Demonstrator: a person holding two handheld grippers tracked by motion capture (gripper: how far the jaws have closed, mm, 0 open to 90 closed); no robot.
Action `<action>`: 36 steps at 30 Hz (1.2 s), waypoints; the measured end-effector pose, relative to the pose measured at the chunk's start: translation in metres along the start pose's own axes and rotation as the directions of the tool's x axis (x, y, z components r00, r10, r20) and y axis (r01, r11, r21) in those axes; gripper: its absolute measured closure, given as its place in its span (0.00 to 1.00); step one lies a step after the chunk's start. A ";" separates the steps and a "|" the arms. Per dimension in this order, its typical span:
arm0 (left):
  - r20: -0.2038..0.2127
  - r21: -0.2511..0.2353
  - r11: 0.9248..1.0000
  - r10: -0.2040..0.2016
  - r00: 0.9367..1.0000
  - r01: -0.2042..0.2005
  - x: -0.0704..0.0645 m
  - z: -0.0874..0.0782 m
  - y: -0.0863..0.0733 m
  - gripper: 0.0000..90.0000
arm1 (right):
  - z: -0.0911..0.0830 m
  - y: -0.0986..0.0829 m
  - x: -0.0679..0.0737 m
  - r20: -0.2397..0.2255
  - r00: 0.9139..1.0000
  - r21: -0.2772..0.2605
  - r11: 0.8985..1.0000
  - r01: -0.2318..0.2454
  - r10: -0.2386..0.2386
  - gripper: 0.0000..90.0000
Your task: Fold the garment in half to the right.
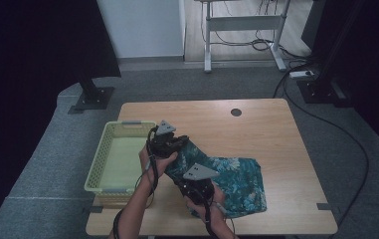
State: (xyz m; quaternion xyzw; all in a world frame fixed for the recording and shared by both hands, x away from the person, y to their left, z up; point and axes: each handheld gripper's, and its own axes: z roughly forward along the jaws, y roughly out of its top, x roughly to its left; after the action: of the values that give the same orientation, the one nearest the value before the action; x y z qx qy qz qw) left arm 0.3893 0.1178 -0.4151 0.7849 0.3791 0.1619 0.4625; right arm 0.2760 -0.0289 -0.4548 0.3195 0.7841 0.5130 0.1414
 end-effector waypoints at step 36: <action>-0.030 -0.017 1.000 0.012 0.999 -0.012 0.008 -0.024 0.009 0.95 | 0.002 0.025 0.015 -0.013 0.999 -0.030 0.999 0.042 -0.042 0.95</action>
State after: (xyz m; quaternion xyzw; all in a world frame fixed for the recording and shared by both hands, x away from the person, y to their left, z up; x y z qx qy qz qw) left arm 0.3842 0.1362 -0.3959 0.7805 0.3800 0.1799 0.4626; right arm 0.2750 -0.0111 -0.4319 0.2972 0.7840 0.5236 0.1514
